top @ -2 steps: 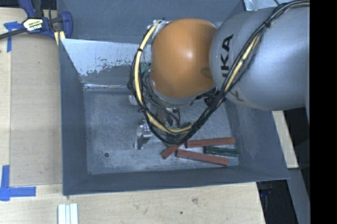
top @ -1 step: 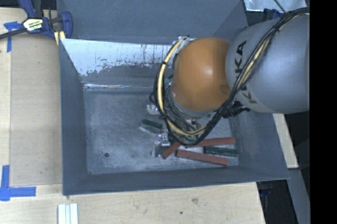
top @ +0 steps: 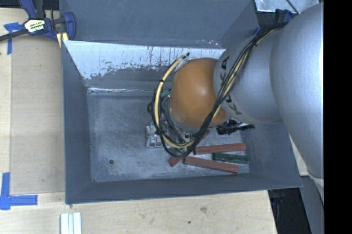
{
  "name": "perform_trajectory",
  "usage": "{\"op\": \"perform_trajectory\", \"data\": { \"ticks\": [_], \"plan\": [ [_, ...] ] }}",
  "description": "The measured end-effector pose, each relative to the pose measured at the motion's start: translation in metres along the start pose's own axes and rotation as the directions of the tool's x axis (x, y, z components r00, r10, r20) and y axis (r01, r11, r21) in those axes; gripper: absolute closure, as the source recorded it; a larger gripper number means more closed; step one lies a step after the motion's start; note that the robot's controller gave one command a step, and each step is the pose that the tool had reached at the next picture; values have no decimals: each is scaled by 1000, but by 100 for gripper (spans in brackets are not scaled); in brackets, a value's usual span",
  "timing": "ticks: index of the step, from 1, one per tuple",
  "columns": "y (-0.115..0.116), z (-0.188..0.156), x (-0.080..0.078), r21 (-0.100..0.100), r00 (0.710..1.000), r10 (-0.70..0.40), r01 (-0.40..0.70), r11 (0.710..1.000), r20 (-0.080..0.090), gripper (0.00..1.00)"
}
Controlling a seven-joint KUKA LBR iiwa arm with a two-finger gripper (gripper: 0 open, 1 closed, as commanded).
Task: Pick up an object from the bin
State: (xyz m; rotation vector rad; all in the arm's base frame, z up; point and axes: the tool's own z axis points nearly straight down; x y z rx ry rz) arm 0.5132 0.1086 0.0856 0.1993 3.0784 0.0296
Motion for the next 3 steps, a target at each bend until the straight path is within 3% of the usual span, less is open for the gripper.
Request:
{"op": "perform_trajectory", "data": {
  "ticks": [1,2,3],
  "plan": [
    [0,0,0,0,1000,0,0,1000,0,100],
    [-3,-28,7,22,998,14,-13,1000,-53,100],
    [19,-38,-8,26,996,79,-78,997,-51,0]
  ]
}}
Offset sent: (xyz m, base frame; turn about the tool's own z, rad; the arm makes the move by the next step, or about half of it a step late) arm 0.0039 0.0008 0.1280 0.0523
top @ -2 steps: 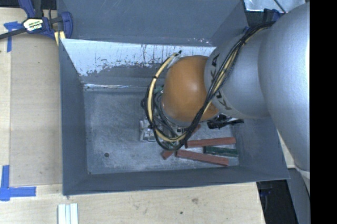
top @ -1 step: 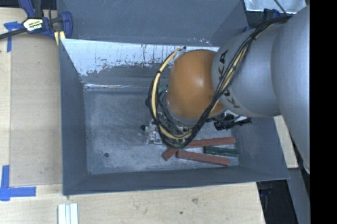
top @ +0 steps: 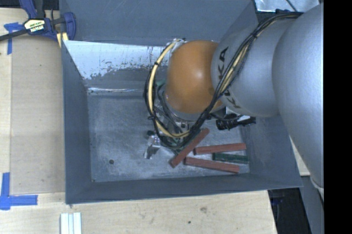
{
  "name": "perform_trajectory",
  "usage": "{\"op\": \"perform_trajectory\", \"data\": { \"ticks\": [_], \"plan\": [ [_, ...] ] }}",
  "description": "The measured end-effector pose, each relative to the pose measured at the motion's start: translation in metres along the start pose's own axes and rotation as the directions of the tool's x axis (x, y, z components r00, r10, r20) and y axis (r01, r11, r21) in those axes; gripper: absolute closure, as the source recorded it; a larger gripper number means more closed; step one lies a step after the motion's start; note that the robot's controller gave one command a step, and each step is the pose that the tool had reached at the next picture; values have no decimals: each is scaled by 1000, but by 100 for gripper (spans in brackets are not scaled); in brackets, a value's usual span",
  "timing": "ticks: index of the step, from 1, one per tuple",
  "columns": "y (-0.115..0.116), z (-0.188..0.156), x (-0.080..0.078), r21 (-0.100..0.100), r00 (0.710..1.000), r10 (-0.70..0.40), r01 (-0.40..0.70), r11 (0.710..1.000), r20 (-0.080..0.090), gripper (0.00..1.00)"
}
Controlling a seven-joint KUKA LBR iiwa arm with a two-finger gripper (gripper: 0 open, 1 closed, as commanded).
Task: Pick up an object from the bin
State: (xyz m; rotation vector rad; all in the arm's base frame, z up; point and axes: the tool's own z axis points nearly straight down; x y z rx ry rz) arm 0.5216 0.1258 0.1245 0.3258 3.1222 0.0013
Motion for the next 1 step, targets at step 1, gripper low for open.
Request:
{"op": "perform_trajectory", "data": {
  "ticks": [1],
  "plan": [
    [0,-1,0,0,1000,1,-1,1000,1,0]
  ]
}}
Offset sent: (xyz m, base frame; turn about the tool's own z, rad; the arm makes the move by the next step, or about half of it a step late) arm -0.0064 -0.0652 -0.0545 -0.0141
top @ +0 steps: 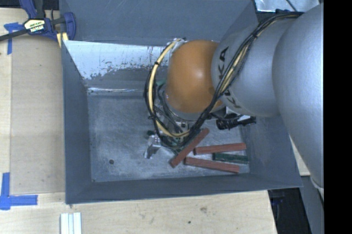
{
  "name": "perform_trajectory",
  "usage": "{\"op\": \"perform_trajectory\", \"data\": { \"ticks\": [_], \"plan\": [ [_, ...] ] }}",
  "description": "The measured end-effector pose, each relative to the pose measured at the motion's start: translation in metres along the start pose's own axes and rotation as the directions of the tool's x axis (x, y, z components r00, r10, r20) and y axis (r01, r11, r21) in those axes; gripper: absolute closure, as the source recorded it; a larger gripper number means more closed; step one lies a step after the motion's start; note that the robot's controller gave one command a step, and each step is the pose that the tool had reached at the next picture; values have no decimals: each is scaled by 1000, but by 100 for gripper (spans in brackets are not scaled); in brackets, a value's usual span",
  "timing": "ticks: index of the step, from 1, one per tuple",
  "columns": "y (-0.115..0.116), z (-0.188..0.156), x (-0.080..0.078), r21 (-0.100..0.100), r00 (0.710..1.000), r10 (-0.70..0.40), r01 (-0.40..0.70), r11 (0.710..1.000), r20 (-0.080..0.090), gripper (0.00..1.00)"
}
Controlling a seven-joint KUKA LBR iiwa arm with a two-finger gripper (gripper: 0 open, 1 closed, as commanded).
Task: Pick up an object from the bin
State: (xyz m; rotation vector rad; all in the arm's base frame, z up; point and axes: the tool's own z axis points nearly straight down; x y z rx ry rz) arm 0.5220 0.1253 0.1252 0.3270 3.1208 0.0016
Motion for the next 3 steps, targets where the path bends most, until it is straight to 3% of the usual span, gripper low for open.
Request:
{"op": "perform_trajectory", "data": {
  "ticks": [1,2,3],
  "plan": [
    [-64,48,-14,-6,1000,-12,12,1000,22,100],
    [-64,48,-14,-6,1000,-13,13,1000,22,100],
    [-72,-128,-33,-2,996,91,-91,996,7,100]
  ]
}}
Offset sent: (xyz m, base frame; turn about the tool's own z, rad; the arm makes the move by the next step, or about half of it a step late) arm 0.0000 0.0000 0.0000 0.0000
